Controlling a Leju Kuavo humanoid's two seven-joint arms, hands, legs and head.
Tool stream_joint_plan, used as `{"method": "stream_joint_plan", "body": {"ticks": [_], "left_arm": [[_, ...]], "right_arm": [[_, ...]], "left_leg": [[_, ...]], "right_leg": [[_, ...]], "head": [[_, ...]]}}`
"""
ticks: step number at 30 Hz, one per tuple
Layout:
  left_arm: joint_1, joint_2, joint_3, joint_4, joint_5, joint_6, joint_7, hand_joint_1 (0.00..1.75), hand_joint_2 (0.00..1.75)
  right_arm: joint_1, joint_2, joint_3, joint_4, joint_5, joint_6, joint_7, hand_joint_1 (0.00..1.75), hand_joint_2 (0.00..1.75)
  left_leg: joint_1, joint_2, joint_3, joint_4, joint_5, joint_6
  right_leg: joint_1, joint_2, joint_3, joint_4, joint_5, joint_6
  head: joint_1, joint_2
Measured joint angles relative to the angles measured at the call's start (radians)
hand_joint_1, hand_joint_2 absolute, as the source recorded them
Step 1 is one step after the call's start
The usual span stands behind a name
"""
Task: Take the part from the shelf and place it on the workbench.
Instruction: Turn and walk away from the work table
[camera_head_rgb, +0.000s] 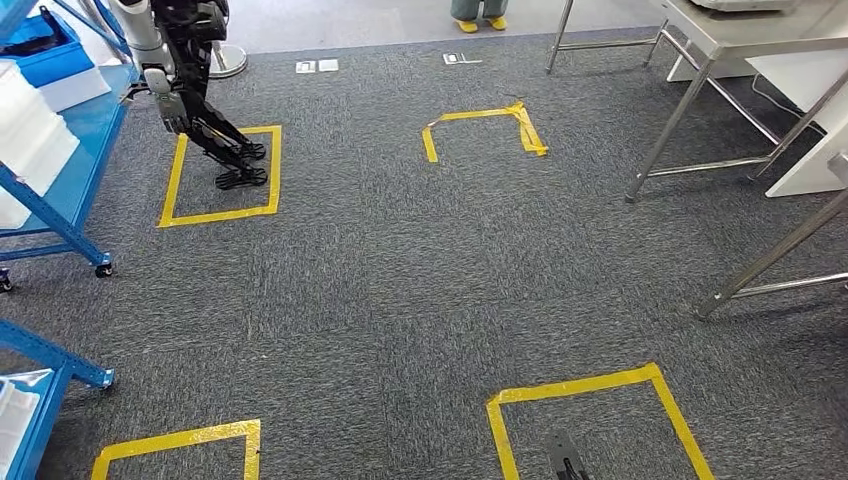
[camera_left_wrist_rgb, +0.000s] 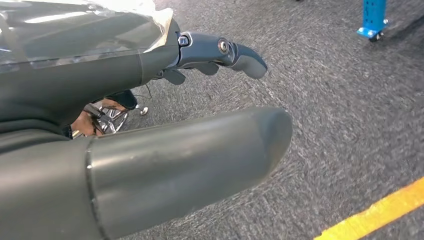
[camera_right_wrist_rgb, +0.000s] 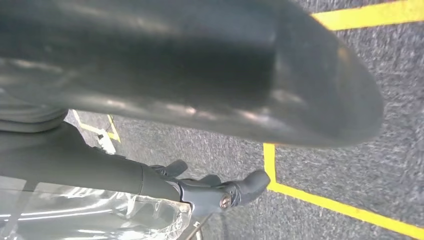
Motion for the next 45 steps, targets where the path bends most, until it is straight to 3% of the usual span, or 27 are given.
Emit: {"method": "stream_joint_plan", "body": {"ticks": [2,4,6,7,8,9,11,13,15,16,18,20,22,23,24,27,29,31,32,33,35,37,38,39,41,43,45], "left_arm": [[0.000,0.001,0.000,0.000,0.000,0.000,0.001,0.00,0.00],[-0.002,0.002,-0.001,0.000,0.000,0.000,0.001,0.00,0.00],[-0.003,0.002,-0.002,0.000,0.000,0.000,0.001,0.00,0.00],[-0.002,0.002,-0.002,0.000,0.000,0.000,0.001,0.00,0.00],[-0.001,0.002,-0.002,0.000,0.000,0.000,0.002,0.00,0.00],[-0.001,0.002,-0.002,0.000,0.000,0.000,0.002,0.00,0.00],[-0.001,0.002,-0.002,0.000,0.000,0.000,0.002,0.00,0.00],[-0.001,0.001,-0.003,0.001,-0.001,0.000,0.002,0.00,0.00],[0.002,0.002,-0.003,0.001,-0.003,-0.001,0.001,0.00,0.00],[0.004,0.002,-0.003,0.001,-0.005,-0.002,0.000,0.00,0.00],[0.005,0.002,-0.004,0.001,-0.008,-0.004,-0.002,0.00,0.00],[0.004,0.002,-0.004,0.001,-0.009,-0.007,-0.004,0.00,0.00],[0.005,0.002,-0.004,0.001,-0.009,-0.008,-0.005,0.00,0.00],[0.006,0.002,-0.004,0.001,-0.009,-0.008,-0.005,0.00,0.00],[0.007,0.003,-0.004,0.001,-0.008,-0.008,-0.005,0.00,0.00],[0.005,0.003,-0.005,0.001,-0.007,-0.006,-0.011,0.00,0.00],[0.005,0.003,-0.007,0.001,-0.008,-0.003,-0.018,0.00,0.00],[0.006,0.003,-0.012,0.001,-0.011,0.001,-0.024,0.00,0.00],[0.007,0.004,-0.015,0.001,-0.012,0.002,-0.027,0.00,0.00],[0.006,0.004,-0.018,0.001,-0.013,0.002,-0.029,0.00,0.00],[0.005,0.006,-0.022,0.001,-0.012,0.004,-0.032,0.00,0.00],[0.005,0.007,-0.023,0.001,-0.010,0.008,-0.033,0.00,0.00],[0.006,0.006,-0.023,0.001,-0.008,0.010,-0.033,0.00,0.00],[0.007,0.006,-0.022,0.001,-0.006,0.012,-0.033,0.00,0.00],[0.008,0.005,-0.022,0.001,0.000,0.016,-0.033,0.00,0.00],[0.008,0.004,-0.022,0.001,0.004,0.021,-0.033,0.00,0.00],[0.011,0.004,-0.022,0.001,0.006,0.024,-0.033,0.00,0.00]], "right_arm": [[-0.001,0.000,-0.004,-0.001,0.000,0.000,0.000,0.00,0.00],[0.001,-0.001,-0.007,-0.001,0.001,-0.001,0.000,0.00,0.00],[0.004,-0.002,-0.010,-0.001,0.001,-0.001,0.000,0.00,0.00],[0.006,-0.002,-0.011,-0.001,0.001,-0.001,0.001,0.00,0.00],[0.007,-0.003,-0.012,-0.001,0.001,-0.001,0.001,0.00,0.00],[0.006,-0.003,-0.012,-0.001,0.001,-0.001,0.001,0.00,0.00],[0.005,-0.003,-0.012,-0.001,0.001,-0.001,0.001,0.00,0.00],[0.005,-0.003,-0.012,-0.001,0.002,-0.001,0.001,0.00,0.00],[0.005,-0.002,-0.014,-0.001,0.002,-0.001,0.001,0.00,0.00],[0.005,-0.002,-0.016,-0.001,0.002,-0.002,0.001,0.00,0.00],[0.005,-0.002,-0.020,-0.001,0.001,-0.004,0.001,0.00,0.00],[0.009,-0.002,-0.023,-0.001,0.002,-0.007,0.001,0.00,0.00],[0.011,-0.002,-0.027,-0.001,0.002,-0.008,0.001,0.00,0.00],[0.011,-0.002,-0.028,-0.001,0.003,-0.008,0.001,0.00,0.00],[0.010,-0.002,-0.029,-0.001,0.004,-0.008,0.001,0.00,0.00],[0.009,-0.001,-0.032,-0.001,0.010,-0.008,-0.001,0.00,0.00],[0.007,-0.002,-0.035,-0.001,0.012,-0.008,-0.003,0.00,0.00],[0.004,-0.003,-0.037,-0.001,0.013,-0.008,-0.004,0.00,0.00],[0.003,-0.003,-0.038,-0.001,0.013,-0.009,-0.006,0.00,0.00],[0.004,-0.003,-0.038,-0.001,0.013,-0.009,-0.008,0.00,0.00],[0.007,-0.004,-0.040,-0.001,0.015,-0.009,-0.013,0.00,0.00],[0.011,-0.006,-0.041,-0.001,0.019,-0.009,-0.017,0.00,0.00],[0.011,-0.007,-0.041,-0.001,0.021,-0.010,-0.018,0.00,0.00],[0.011,-0.007,-0.041,-0.001,0.024,-0.010,-0.019,0.00,0.00],[0.011,-0.008,-0.041,-0.001,0.030,-0.010,-0.021,0.00,0.00],[0.010,-0.009,-0.041,-0.001,0.035,-0.010,-0.021,0.00,0.00],[0.010,-0.009,-0.041,-0.001,0.036,-0.010,-0.021,0.00,0.00]], "left_leg": [[0.001,-0.017,0.002,-0.010,0.008,0.015],[0.004,-0.034,0.002,-0.015,0.014,0.025],[0.003,-0.055,-0.001,-0.015,0.017,0.029],[0.002,-0.066,-0.002,-0.014,0.017,0.029],[0.002,-0.077,-0.002,-0.014,0.018,0.029],[0.003,-0.089,-0.001,-0.014,0.019,0.028],[0.001,-0.111,-0.001,-0.012,0.021,0.023],[-0.003,-0.127,-0.004,-0.011,0.024,0.014],[-0.002,-0.142,-0.009,-0.014,0.030,0.002],[-0.002,-0.136,-0.012,-0.011,0.027,-0.003],[-0.002,-0.095,-0.036,0.041,-0.011,-0.012],[0.000,-0.054,-0.092,0.166,-0.082,-0.019],[0.004,-0.046,-0.138,0.267,-0.117,-0.025],[0.005,-0.043,-0.136,0.267,-0.107,-0.027],[0.007,-0.037,-0.115,0.228,-0.082,-0.027],[0.005,0.015,-0.010,0.038,-0.008,-0.021],[-0.002,0.027,0.011,-0.006,-0.001,-0.010],[-0.004,0.006,0.009,-0.010,0.004,0.005],[-0.003,-0.003,0.009,-0.013,0.008,0.012],[0.000,-0.012,0.009,-0.017,0.012,0.019],[0.003,-0.032,0.006,-0.019,0.016,0.028],[0.003,-0.056,0.003,-0.019,0.018,0.031],[0.003,-0.067,0.003,-0.018,0.018,0.030],[0.004,-0.080,0.004,-0.018,0.019,0.030],[0.004,-0.104,0.004,-0.016,0.020,0.024],[0.000,-0.125,0.002,-0.013,0.021,0.014],[0.000,-0.141,-0.003,-0.015,0.026,0.001]], "right_leg": [[-0.004,0.023,-0.011,0.027,-0.018,0.007],[-0.008,0.068,-0.061,0.133,-0.070,0.003],[-0.008,0.089,-0.126,0.266,-0.117,-0.001],[-0.008,0.092,-0.142,0.297,-0.122,0.002],[-0.008,0.093,-0.138,0.285,-0.110,0.008],[-0.009,0.098,-0.114,0.235,-0.084,0.016],[-0.011,0.130,-0.044,0.087,-0.027,0.024],[-0.010,0.152,-0.008,0.007,-0.001,0.017],[-0.009,0.140,-0.004,-0.002,0.005,0.003],[-0.011,0.132,-0.001,-0.004,0.009,-0.004],[-0.018,0.111,0.001,-0.009,0.014,-0.019],[-0.016,0.088,0.000,-0.009,0.014,-0.029],[-0.013,0.063,-0.002,-0.009,0.013,-0.030],[-0.013,0.052,-0.002,-0.009,0.013,-0.030],[-0.013,0.041,-0.001,-0.009,0.012,-0.030],[-0.006,0.017,0.003,-0.006,0.004,-0.021],[0.002,0.001,0.007,-0.006,-0.001,-0.012],[0.001,-0.004,0.011,-0.004,-0.005,-0.003],[-0.001,0.012,0.005,0.010,-0.014,0.000],[-0.003,0.036,-0.011,0.044,-0.033,0.001],[-0.007,0.081,-0.071,0.168,-0.090,-0.005],[-0.009,0.091,-0.128,0.283,-0.126,-0.003],[-0.010,0.092,-0.134,0.291,-0.122,0.003],[-0.012,0.095,-0.121,0.258,-0.101,0.013],[-0.019,0.122,-0.056,0.114,-0.041,0.030],[-0.022,0.148,-0.014,0.015,-0.005,0.028],[-0.018,0.143,-0.006,0.002,0.003,0.012]], "head": [[0.001,0.000],[0.002,0.000],[0.002,0.000],[0.002,0.000],[0.002,0.000],[0.002,0.000],[0.002,0.000],[0.001,0.000],[0.001,0.000],[0.000,0.000],[-0.003,0.000],[-0.006,0.000],[-0.006,0.000],[-0.006,0.000],[-0.006,0.000],[-0.005,0.000],[-0.002,0.000],[0.000,0.000],[0.000,0.000],[0.001,0.000],[0.002,0.000],[0.002,0.000],[0.002,0.000],[0.002,0.000],[0.003,0.000],[0.002,0.000],[0.001,0.000]]}}
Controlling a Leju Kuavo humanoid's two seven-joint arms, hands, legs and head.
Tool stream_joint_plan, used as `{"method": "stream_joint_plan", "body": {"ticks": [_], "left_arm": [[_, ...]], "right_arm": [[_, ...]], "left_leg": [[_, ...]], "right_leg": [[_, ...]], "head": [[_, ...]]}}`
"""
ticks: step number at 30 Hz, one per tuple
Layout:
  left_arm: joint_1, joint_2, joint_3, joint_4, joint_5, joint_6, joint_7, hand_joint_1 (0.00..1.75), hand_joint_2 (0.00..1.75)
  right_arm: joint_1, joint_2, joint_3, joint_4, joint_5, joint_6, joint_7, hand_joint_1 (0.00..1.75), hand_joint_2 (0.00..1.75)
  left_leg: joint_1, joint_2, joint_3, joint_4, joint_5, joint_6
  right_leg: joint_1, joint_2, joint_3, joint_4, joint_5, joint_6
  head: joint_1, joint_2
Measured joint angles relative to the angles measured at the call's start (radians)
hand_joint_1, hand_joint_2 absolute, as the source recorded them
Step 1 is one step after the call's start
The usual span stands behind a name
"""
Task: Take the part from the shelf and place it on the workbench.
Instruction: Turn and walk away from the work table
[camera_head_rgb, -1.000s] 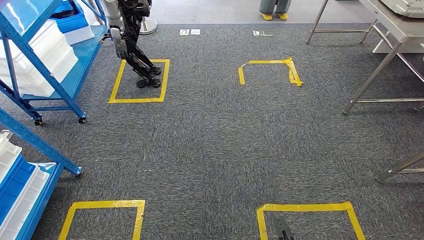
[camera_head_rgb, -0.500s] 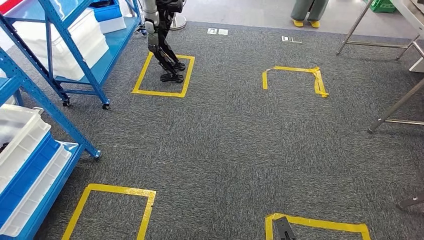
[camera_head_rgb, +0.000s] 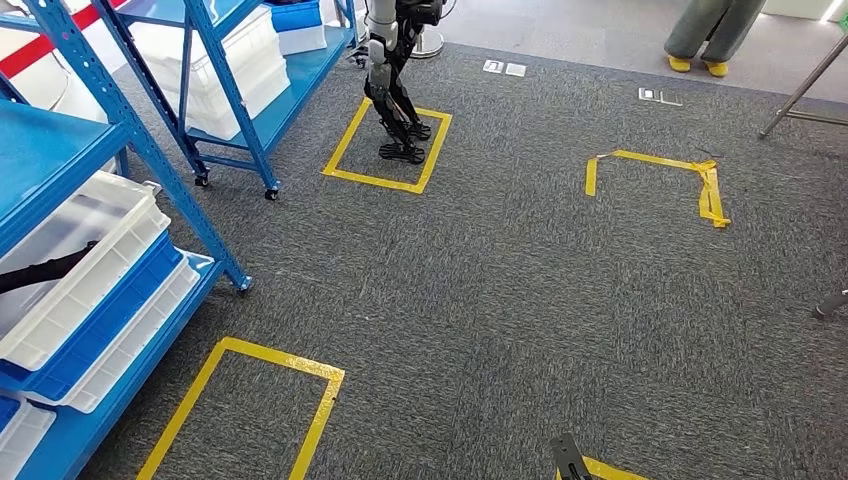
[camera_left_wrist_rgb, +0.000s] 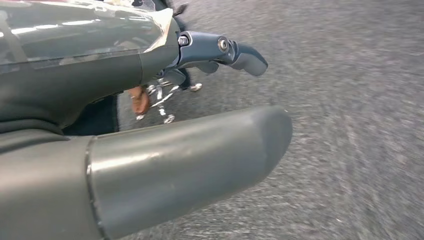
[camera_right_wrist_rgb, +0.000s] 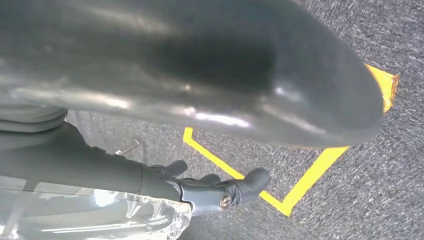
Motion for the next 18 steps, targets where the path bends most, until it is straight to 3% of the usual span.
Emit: {"method": "stream_joint_plan", "body": {"ticks": [1,3,5,6,7,8,9,11,13,14,16,18], "left_arm": [[0.002,0.000,0.000,0.000,0.001,0.001,0.000,0.00,0.00],[0.004,0.000,0.000,0.000,0.001,0.001,0.000,0.00,0.00],[0.002,-0.001,0.000,0.000,0.001,0.002,0.000,0.00,0.00],[0.001,-0.001,0.000,0.000,0.001,0.002,-0.001,0.00,0.00],[0.002,-0.001,0.000,0.000,0.002,0.002,-0.001,0.00,0.00],[0.002,-0.001,0.000,0.000,0.003,0.003,-0.002,0.00,0.00],[0.003,-0.001,0.000,0.001,0.004,0.003,-0.003,0.00,0.00],[0.003,0.000,0.001,0.001,0.005,0.003,-0.006,0.00,0.00],[0.001,0.000,0.000,0.001,0.006,0.002,-0.009,0.00,0.00],[0.000,0.000,0.000,0.001,0.007,0.001,-0.011,0.00,0.00],[0.001,0.000,0.000,0.001,0.009,0.000,-0.015,0.00,0.00],[0.002,0.000,0.000,0.001,0.012,0.000,-0.018,0.00,0.00]], "right_arm": [[-0.001,0.001,0.000,0.000,0.000,0.000,0.000,0.00,0.00],[-0.002,0.002,0.000,0.000,0.000,0.000,0.000,0.00,0.00],[0.000,0.001,0.000,0.000,0.001,0.000,0.000,0.00,0.00],[0.001,0.001,0.000,0.000,0.001,0.000,0.000,0.00,0.00],[0.001,0.001,0.000,0.000,0.002,0.000,0.000,0.00,0.00],[0.001,0.001,0.000,0.000,0.003,0.000,0.000,0.00,0.00],[0.001,0.001,0.000,0.000,0.004,0.000,0.000,0.00,0.00],[-0.001,0.002,0.000,0.000,0.007,0.000,0.000,0.00,0.00],[-0.003,0.001,0.000,0.000,0.010,0.000,0.000,0.00,0.00],[-0.004,0.001,0.000,0.000,0.010,0.000,0.000,0.00,0.00],[-0.007,0.000,0.000,0.000,0.011,0.000,-0.001,0.00,0.00],[-0.008,0.000,0.000,0.000,0.011,0.000,-0.002,0.00,0.00]], "left_leg": [[0.002,0.001,-0.002,0.001,0.000,-0.006],[0.003,0.038,-0.019,0.035,-0.025,-0.015],[0.004,0.085,-0.070,0.149,-0.092,-0.022],[0.005,0.093,-0.102,0.219,-0.123,-0.024],[0.006,0.096,-0.126,0.271,-0.141,-0.026],[0.006,0.098,-0.134,0.289,-0.140,-0.027],[0.006,0.101,-0.121,0.266,-0.120,-0.026],[0.005,0.130,-0.049,0.134,-0.059,-0.022],[0.000,0.159,0.005,0.030,-0.027,-0.012],[-0.003,0.164,0.012,0.014,-0.027,-0.007],[-0.006,0.147,0.010,0.009,-0.024,0.007],[-0.002,0.134,0.012,0.001,-0.018,0.020]], "right_leg": [[-0.002,-0.009,0.002,-0.001,0.003,-0.008],[-0.006,-0.027,0.004,-0.005,0.009,-0.023],[-0.004,-0.050,0.004,-0.006,0.009,-0.034],[-0.001,-0.063,0.003,-0.006,0.008,-0.038],[0.001,-0.075,0.003,-0.005,0.008,-0.039],[0.002,-0.087,0.003,-0.005,0.007,-0.040],[0.003,-0.097,0.004,-0.005,0.006,-0.041],[0.005,-0.115,0.008,-0.005,0.002,-0.039],[0.014,-0.131,0.012,-0.004,-0.004,-0.032],[0.018,-0.138,0.013,-0.004,-0.006,-0.028],[0.020,-0.151,0.015,-0.004,-0.009,-0.020],[0.017,-0.125,0.003,0.025,-0.028,-0.013]], "head": [[0.000,0.000],[-0.003,0.000],[-0.006,0.000],[-0.007,0.000],[-0.007,0.000],[-0.007,0.000],[-0.007,0.000],[-0.007,0.000],[-0.006,0.000],[-0.005,0.000],[-0.003,0.000],[-0.002,0.000]]}}
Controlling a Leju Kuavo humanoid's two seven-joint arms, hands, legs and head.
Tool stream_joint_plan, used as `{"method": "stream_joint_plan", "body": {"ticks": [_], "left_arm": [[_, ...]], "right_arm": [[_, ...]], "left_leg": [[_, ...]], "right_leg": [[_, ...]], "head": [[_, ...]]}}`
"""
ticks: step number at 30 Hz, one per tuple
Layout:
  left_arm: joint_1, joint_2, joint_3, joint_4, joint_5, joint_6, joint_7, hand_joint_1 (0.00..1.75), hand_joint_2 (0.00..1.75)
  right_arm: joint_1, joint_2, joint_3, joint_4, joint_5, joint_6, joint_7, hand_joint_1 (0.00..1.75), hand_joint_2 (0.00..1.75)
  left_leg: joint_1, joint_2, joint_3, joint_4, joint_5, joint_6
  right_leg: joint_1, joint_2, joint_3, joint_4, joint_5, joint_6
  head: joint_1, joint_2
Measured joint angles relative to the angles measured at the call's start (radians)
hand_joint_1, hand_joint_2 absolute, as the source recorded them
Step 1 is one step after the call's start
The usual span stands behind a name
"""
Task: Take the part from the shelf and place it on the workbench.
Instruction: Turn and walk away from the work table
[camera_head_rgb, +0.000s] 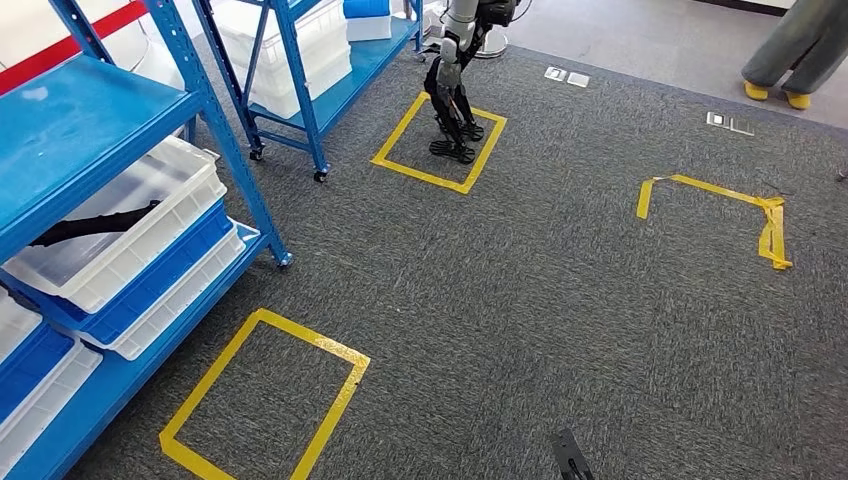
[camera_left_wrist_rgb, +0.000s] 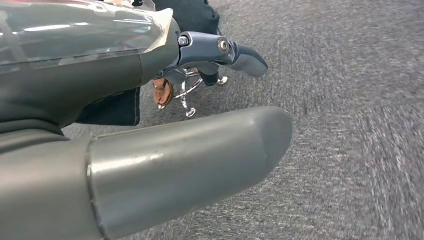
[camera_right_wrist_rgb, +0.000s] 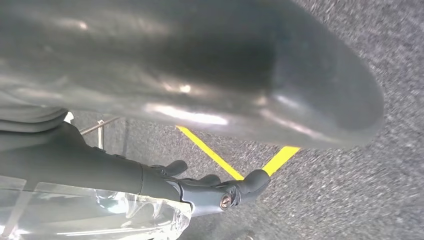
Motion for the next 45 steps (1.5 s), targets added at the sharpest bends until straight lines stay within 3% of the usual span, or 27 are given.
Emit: {"method": "stream_joint_plan", "body": {"ticks": [3,5,6,8,9,11,13,15,18,20,21,22,24,26,29,33,45], "left_arm": [[-0.002,0.001,0.000,0.000,0.002,0.000,-0.003,0.00,0.00],[-0.001,0.000,0.000,0.000,0.004,0.000,-0.003,0.00,0.00],[-0.001,0.000,0.000,0.000,0.004,0.000,-0.002,0.00,0.00],[0.000,0.000,0.000,0.000,0.004,0.000,0.000,0.00,0.00],[-0.001,0.000,0.000,0.000,0.005,0.000,0.000,0.00,0.00],[-0.001,0.000,0.000,0.000,0.006,0.001,0.001,0.00,0.00],[0.001,0.000,0.000,0.000,0.007,0.002,0.001,0.00,0.00],[0.002,0.000,0.000,0.000,0.008,0.003,0.002,0.00,0.00],[0.002,-0.001,0.000,0.000,0.008,0.003,0.002,0.00,0.00],[0.002,-0.001,0.000,0.000,0.008,0.003,0.003,0.00,0.00],[0.003,-0.001,0.000,0.000,0.009,0.003,0.003,0.00,0.00],[0.003,-0.001,0.000,0.000,0.009,0.003,0.003,0.00,0.00],[0.003,-0.001,0.000,0.000,0.009,0.004,0.003,0.00,0.00],[0.002,-0.001,0.000,0.000,0.009,0.004,0.003,0.00,0.00],[0.003,-0.002,0.000,0.001,0.009,0.003,0.000,0.00,0.00],[0.003,-0.001,0.000,0.001,0.008,0.000,-0.005,0.00,0.00],[0.003,0.000,0.000,0.001,0.007,-0.021,-0.004,0.00,0.00]], "right_arm": [[0.003,-0.002,0.000,0.000,0.001,0.000,0.000,0.00,0.00],[0.005,-0.004,0.000,0.000,0.005,0.000,0.001,0.00,0.00],[0.005,-0.005,0.000,0.000,0.007,0.001,0.002,0.00,0.00],[0.004,-0.007,0.000,0.000,0.010,0.002,0.003,0.00,0.00],[0.002,-0.007,0.000,0.000,0.011,0.003,0.003,0.00,0.00],[0.000,-0.007,0.000,0.000,0.015,0.006,0.005,0.00,0.00],[-0.002,-0.007,0.000,0.000,0.018,0.009,0.008,0.00,0.00],[-0.004,-0.006,0.000,0.000,0.021,0.011,0.010,0.00,0.00],[-0.005,-0.006,0.000,0.000,0.023,0.013,0.013,0.00,0.00],[-0.005,-0.006,0.000,0.000,0.024,0.014,0.014,0.00,0.00],[-0.005,-0.006,0.000,0.000,0.024,0.014,0.014,0.00,0.00],[-0.006,-0.006,0.000,0.000,0.025,0.014,0.014,0.00,0.00],[-0.009,-0.006,0.000,0.000,0.027,0.012,0.014,0.00,0.00],[-0.012,-0.006,0.000,0.000,0.028,0.009,0.012,0.00,0.00],[-0.013,-0.008,0.000,0.000,0.026,0.003,0.006,0.00,0.00],[-0.012,-0.008,0.000,0.000,0.023,0.001,0.000,0.00,0.00],[-0.009,-0.010,-0.004,0.000,0.020,-0.001,-0.010,0.00,0.00]], "left_leg": [[0.004,-0.020,-0.002,-0.004,0.006,0.012],[0.005,-0.036,-0.003,-0.003,0.006,0.013],[0.006,-0.043,-0.002,-0.003,0.006,0.012],[0.008,-0.059,0.000,-0.001,0.006,0.008],[0.006,-0.066,0.000,0.002,0.004,0.003],[0.003,-0.075,-0.001,0.004,0.004,-0.009],[0.004,-0.081,-0.004,0.001,0.007,-0.020],[0.007,-0.067,-0.015,0.023,-0.010,-0.030],[0.009,-0.039,-0.090,0.191,-0.103,-0.040],[0.009,-0.037,-0.133,0.284,-0.133,-0.042],[0.009,-0.036,-0.129,0.279,-0.119,-0.041],[0.009,-0.033,-0.107,0.236,-0.091,-0.038],[0.007,-0.019,-0.033,0.097,-0.031,-0.029],[0.003,-0.010,0.006,0.015,-0.010,-0.022],[-0.004,-0.010,0.007,0.003,-0.009,-0.023],[-0.014,-0.011,0.006,0.004,-0.010,-0.015],[-0.015,-0.010,0.005,0.005,-0.008,-0.009]], "right_leg": [[-0.007,0.063,-0.087,0.181,-0.078,-0.003],[-0.009,0.071,-0.132,0.266,-0.099,0.006],[-0.012,0.072,-0.128,0.251,-0.083,0.015],[-0.021,0.081,-0.072,0.122,-0.022,0.038],[-0.023,0.089,-0.043,0.055,0.004,0.042],[-0.024,0.100,-0.015,-0.012,0.027,0.033],[-0.022,0.095,-0.013,-0.016,0.032,0.013],[-0.024,0.086,-0.012,-0.019,0.039,-0.003],[-0.022,0.069,-0.013,-0.021,0.041,-0.019],[-0.017,0.056,-0.013,-0.020,0.039,-0.021],[-0.016,0.050,-0.012,-0.020,0.039,-0.022],[-0.015,0.046,-0.010,-0.020,0.038,-0.022],[-0.011,0.040,-0.008,-0.019,0.036,-0.021],[-0.003,0.036,-0.011,-0.017,0.033,-0.017],[0.003,0.032,-0.017,-0.015,0.030,-0.017],[-0.002,0.032,-0.016,-0.019,0.035,-0.011],[-0.004,0.032,-0.014,-0.023,0.039,-0.004]], "head": [[0.002,0.000],[0.002,0.000],[0.002,0.000],[0.002,0.000],[0.002,0.000],[0.001,0.000],[0.000,0.000],[-0.001,0.000],[-0.004,0.000],[-0.004,0.000],[-0.004,0.000],[-0.004,0.000],[-0.004,0.000],[-0.003,0.000],[-0.002,0.000],[-0.003,0.000],[-0.003,0.000]]}}
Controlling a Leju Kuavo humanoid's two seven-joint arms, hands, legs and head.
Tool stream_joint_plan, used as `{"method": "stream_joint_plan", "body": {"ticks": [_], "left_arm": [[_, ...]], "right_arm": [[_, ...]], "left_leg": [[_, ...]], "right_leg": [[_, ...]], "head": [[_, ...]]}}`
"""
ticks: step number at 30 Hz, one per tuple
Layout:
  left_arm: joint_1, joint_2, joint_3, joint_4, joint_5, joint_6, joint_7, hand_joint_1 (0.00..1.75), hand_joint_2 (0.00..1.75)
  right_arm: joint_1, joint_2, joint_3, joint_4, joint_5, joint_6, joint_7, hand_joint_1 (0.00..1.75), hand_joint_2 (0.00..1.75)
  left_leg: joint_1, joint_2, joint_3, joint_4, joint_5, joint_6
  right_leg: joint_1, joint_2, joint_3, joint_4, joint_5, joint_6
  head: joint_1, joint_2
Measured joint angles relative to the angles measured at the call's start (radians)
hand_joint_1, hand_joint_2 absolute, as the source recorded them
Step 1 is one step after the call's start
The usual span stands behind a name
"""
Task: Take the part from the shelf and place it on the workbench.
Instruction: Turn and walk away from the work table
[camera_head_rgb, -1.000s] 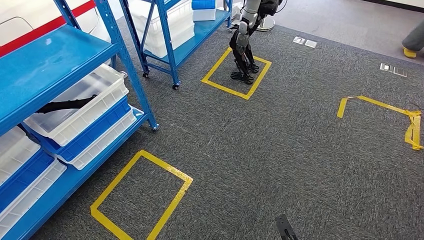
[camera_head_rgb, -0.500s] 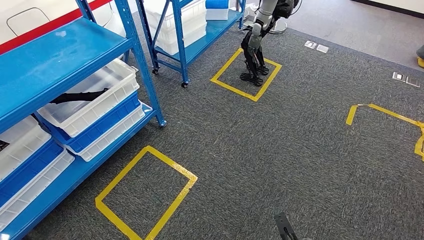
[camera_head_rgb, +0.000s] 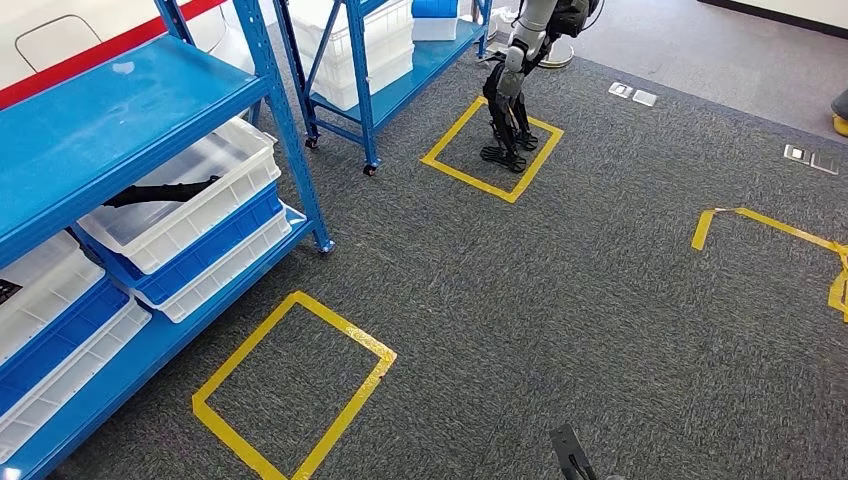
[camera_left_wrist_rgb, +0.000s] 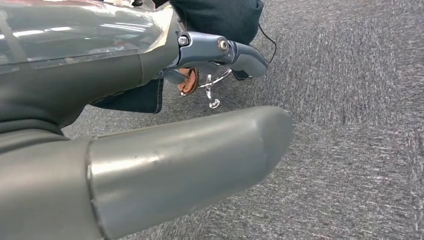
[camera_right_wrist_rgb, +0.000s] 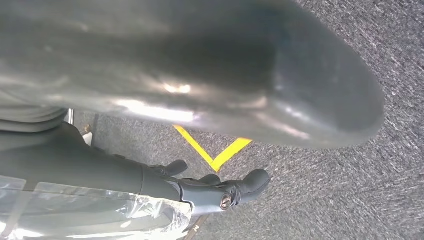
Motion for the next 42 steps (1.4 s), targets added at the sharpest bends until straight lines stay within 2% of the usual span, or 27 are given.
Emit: {"method": "stream_joint_plan", "body": {"ticks": [9,12,14,16,18,19,20,21,23,24,25,26,28,30,31,33,34,35,36,37,38,39,40,42], "left_arm": [[0.000,0.003,0.000,0.000,0.001,-0.007,0.002,0.00,0.00],[0.000,0.005,0.000,0.000,0.003,-0.011,0.005,0.00,0.00],[0.000,0.004,0.000,0.000,0.005,-0.011,0.006,0.00,0.00],[-0.001,0.003,0.000,0.000,0.007,-0.011,0.007,0.00,0.00],[-0.002,0.002,0.000,0.000,0.008,-0.012,0.008,0.00,0.00],[-0.002,0.002,0.000,0.000,0.009,-0.012,0.009,0.00,0.00],[-0.002,0.001,0.000,0.000,0.010,-0.012,0.009,0.00,0.00],[-0.002,0.001,0.000,0.000,0.012,-0.012,0.010,0.00,0.00],[-0.002,0.000,0.000,0.000,0.013,-0.012,0.010,0.00,0.00],[-0.002,0.001,0.000,0.000,0.014,-0.012,0.010,0.00,0.00],[-0.002,0.002,0.000,0.000,0.014,-0.012,0.011,0.00,0.00],[-0.002,0.002,0.000,0.000,0.014,-0.012,0.011,0.00,0.00],[-0.002,0.002,0.000,0.000,0.014,-0.011,0.011,0.00,0.00],[-0.002,0.001,0.000,0.000,0.014,-0.011,0.012,0.00,0.00],[-0.002,0.001,0.000,0.000,0.014,-0.011,0.012,0.00,0.00],[-0.002,0.001,0.000,0.000,0.014,-0.012,0.012,0.00,0.00],[-0.001,0.001,0.000,0.000,0.014,-0.012,0.012,0.00,0.00],[0.000,0.001,0.000,0.000,0.015,-0.012,0.012,0.00,0.00],[0.001,0.001,0.000,0.000,0.015,-0.012,0.012,0.00,0.00],[0.002,0.001,0.000,0.000,0.015,-0.012,0.012,0.00,0.00],[0.002,0.002,0.000,0.000,0.015,-0.012,0.012,0.00,0.00],[0.002,0.002,0.000,0.000,0.015,-0.012,0.012,0.00,0.00],[0.000,0.002,0.000,0.000,0.015,-0.012,0.012,0.00,0.00],[-0.001,0.002,-0.001,0.000,0.015,-0.012,0.012,0.00,0.00]], "right_arm": [[0.003,0.001,-0.006,0.000,0.000,-0.001,-0.001,0.00,0.00],[0.002,0.003,-0.006,0.000,0.000,-0.001,-0.001,0.00,0.00],[0.002,0.002,-0.007,0.000,0.000,-0.001,-0.001,0.00,0.00],[0.003,0.002,-0.007,0.000,0.002,-0.001,-0.001,0.00,0.00],[0.004,0.000,-0.007,0.000,0.004,-0.001,0.000,0.00,0.00],[0.004,-0.001,-0.007,0.000,0.005,-0.001,0.000,0.00,0.00],[0.005,-0.002,-0.007,0.000,0.005,-0.001,0.001,0.00,0.00],[0.006,-0.003,-0.007,0.000,0.006,-0.001,0.001,0.00,0.00],[0.006,-0.004,-0.007,0.000,0.007,0.000,0.001,0.00,0.00],[0.005,-0.004,-0.007,0.000,0.007,0.000,0.001,0.00,0.00],[0.004,-0.003,-0.007,0.000,0.008,0.001,0.001,0.00,0.00],[0.003,-0.002,-0.007,0.001,0.008,0.001,0.002,0.00,0.00],[0.003,-0.001,-0.007,0.001,0.009,0.002,0.003,0.00,0.00],[0.002,-0.002,-0.007,0.001,0.009,0.002,0.004,0.00,0.00],[0.002,-0.002,-0.007,0.001,0.009,0.002,0.004,0.00,0.00],[0.003,-0.002,-0.007,0.001,0.009,0.002,0.004,0.00,0.00],[0.003,-0.001,-0.007,0.001,0.009,0.002,0.004,0.00,0.00],[0.003,-0.001,-0.007,0.001,0.009,0.002,0.004,0.00,0.00],[0.003,-0.002,-0.007,0.001,0.009,0.002,0.004,0.00,0.00],[0.003,-0.002,-0.007,0.001,0.009,0.002,0.004,0.00,0.00],[0.003,-0.001,-0.007,0.001,0.009,0.001,0.004,0.00,0.00],[0.002,-0.001,-0.007,0.001,0.009,0.001,0.004,0.00,0.00],[0.002,0.000,-0.007,0.001,0.009,0.001,0.004,0.00,0.00],[0.001,0.000,-0.007,0.001,0.008,0.001,0.004,0.00,0.00]], "left_leg": [[-0.001,0.000,-0.001,0.003,-0.003,0.004],[-0.003,-0.001,-0.002,0.002,-0.004,0.012],[0.005,-0.004,0.007,-0.015,0.003,0.023],[0.015,-0.006,0.017,-0.031,0.012,0.032],[0.016,-0.010,0.017,-0.032,0.013,0.034],[0.017,-0.013,0.017,-0.032,0.013,0.033],[0.018,-0.016,0.017,-0.032,0.012,0.031],[0.021,-0.020,0.019,-0.031,0.011,0.027],[0.026,-0.026,0.022,-0.023,0.004,0.014],[0.027,-0.029,0.022,-0.018,-0.002,0.005],[0.025,-0.031,0.021,-0.013,-0.006,-0.004],[0.024,-0.033,0.020,-0.011,-0.009,-0.010],[0.027,-0.034,0.021,-0.013,-0.009,-0.019],[0.032,-0.030,0.011,0.013,-0.028,-0.026],[0.033,-0.027,-0.009,0.055,-0.052,-0.029],[0.033,-0.023,-0.079,0.192,-0.116,-0.032],[0.033,-0.023,-0.115,0.256,-0.136,-0.032],[0.033,-0.023,-0.140,0.294,-0.140,-0.031],[0.032,-0.023,-0.145,0.293,-0.122,-0.027],[0.032,-0.023,-0.130,0.250,-0.086,-0.022],[0.031,-0.022,-0.100,0.181,-0.043,-0.014],[0.028,-0.021,-0.068,0.112,-0.011,-0.008],[0.025,-0.019,-0.043,0.057,0.008,-0.004],[0.017,-0.018,-0.026,0.018,0.007,0.000]], "right_leg": [[-0.007,0.000,0.000,-0.001,0.002,0.003],[-0.010,-0.002,0.002,-0.004,0.003,0.009],[-0.007,0.003,-0.001,0.004,-0.004,0.014],[-0.006,0.021,-0.031,0.071,-0.039,0.011],[-0.009,0.036,-0.095,0.202,-0.091,0.007],[-0.011,0.038,-0.123,0.254,-0.106,0.010],[-0.014,0.039,-0.136,0.274,-0.106,0.017],[-0.018,0.039,-0.128,0.252,-0.089,0.028],[-0.029,0.040,-0.067,0.118,-0.030,0.053],[-0.032,0.042,-0.039,0.059,-0.008,0.058],[-0.033,0.045,-0.020,0.022,0.003,0.054],[-0.032,0.047,-0.015,0.012,0.004,0.045],[-0.029,0.047,-0.014,0.013,0.004,0.022],[-0.029,0.047,-0.012,0.012,0.005,0.008],[-0.029,0.046,-0.011,0.011,0.005,0.001],[-0.024,0.044,-0.010,0.011,0.001,-0.007],[-0.020,0.043,-0.009,0.011,-0.001,-0.010],[-0.018,0.043,-0.007,0.011,-0.003,-0.013],[-0.015,0.043,-0.004,0.011,-0.005,-0.016],[-0.013,0.043,0.001,0.011,-0.008,-0.019],[-0.012,0.044,0.007,0.011,-0.012,-0.020],[-0.010,0.044,0.010,0.011,-0.016,-0.019],[-0.006,0.044,0.013,0.011,-0.020,-0.017],[-0.004,0.044,0.013,0.011,-0.026,-0.008]], "head": [[0.000,0.000],[0.000,0.000],[0.000,0.000],[0.001,0.000],[0.002,0.000],[0.002,0.000],[0.002,0.000],[0.002,0.000],[0.002,0.000],[0.003,0.000],[0.003,0.000],[0.002,0.000],[0.001,0.000],[0.001,0.000],[0.001,0.000],[0.000,0.000],[0.000,0.000],[0.000,0.000],[0.000,0.000],[0.000,0.000],[0.001,0.000],[0.001,0.000],[0.001,0.000],[0.001,0.000]]}}
